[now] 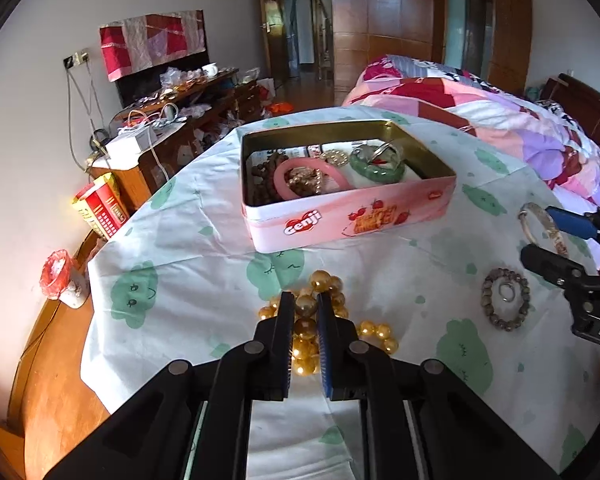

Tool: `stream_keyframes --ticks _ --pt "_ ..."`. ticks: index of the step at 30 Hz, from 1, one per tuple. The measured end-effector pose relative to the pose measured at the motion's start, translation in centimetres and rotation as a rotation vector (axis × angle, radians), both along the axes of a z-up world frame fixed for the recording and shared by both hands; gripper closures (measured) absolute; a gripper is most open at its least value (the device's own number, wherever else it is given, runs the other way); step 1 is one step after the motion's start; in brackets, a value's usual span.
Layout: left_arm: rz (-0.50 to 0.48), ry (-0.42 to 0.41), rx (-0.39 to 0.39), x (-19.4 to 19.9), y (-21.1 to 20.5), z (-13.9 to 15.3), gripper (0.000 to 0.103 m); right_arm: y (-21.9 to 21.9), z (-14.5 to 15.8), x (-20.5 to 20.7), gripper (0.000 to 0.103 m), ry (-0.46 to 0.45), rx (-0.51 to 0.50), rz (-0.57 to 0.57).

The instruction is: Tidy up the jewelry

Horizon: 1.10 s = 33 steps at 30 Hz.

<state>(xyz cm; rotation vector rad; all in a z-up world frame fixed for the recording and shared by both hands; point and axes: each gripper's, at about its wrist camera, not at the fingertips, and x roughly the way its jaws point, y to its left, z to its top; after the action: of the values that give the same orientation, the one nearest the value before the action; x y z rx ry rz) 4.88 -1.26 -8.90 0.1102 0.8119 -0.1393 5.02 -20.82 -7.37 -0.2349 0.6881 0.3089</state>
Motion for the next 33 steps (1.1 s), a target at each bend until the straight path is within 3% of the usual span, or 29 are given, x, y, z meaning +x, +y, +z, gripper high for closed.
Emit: stream_keyframes --ticks 1,3,4,12,15,17,19,28,33 --pt "0.01 0.009 0.0 0.1 0.0 -0.2 0.061 0.0 0.0 0.0 0.036 0.001 0.001 0.0" --pt "0.041 0.001 0.017 0.0 -0.1 -0.6 0.026 -0.1 0.0 0.0 0.036 0.0 0.002 0.001" --pt "0.055 -0.023 0.028 -0.2 -0.2 -0.7 0.023 -0.1 -0.1 0.1 0.036 0.003 0.001 0.003" --pt "0.051 0.084 0.016 1.4 -0.4 -3.2 0.024 -0.5 -0.6 0.0 0.036 0.011 0.016 0.008" --pt "0.023 0.088 -0.027 1.4 -0.4 -3.2 0.066 -0.7 -0.8 0.0 0.036 0.012 0.021 0.009" --pt "0.008 0.091 -0.024 1.3 -0.6 -3.0 0.08 -0.7 -0.8 -0.1 0.036 0.01 0.023 0.009" --pt "0.009 0.088 -0.052 1.1 -0.3 -2.6 0.082 -0.7 -0.8 -0.2 0.036 0.005 0.023 0.011" --pt "0.043 -0.122 0.047 -0.2 0.4 2.6 0.083 -0.7 0.9 -0.5 0.036 -0.063 0.037 -0.006" --pt "0.045 -0.19 0.087 0.1 0.4 4.4 0.082 -0.6 2.1 -0.4 0.036 -0.116 0.044 -0.021"
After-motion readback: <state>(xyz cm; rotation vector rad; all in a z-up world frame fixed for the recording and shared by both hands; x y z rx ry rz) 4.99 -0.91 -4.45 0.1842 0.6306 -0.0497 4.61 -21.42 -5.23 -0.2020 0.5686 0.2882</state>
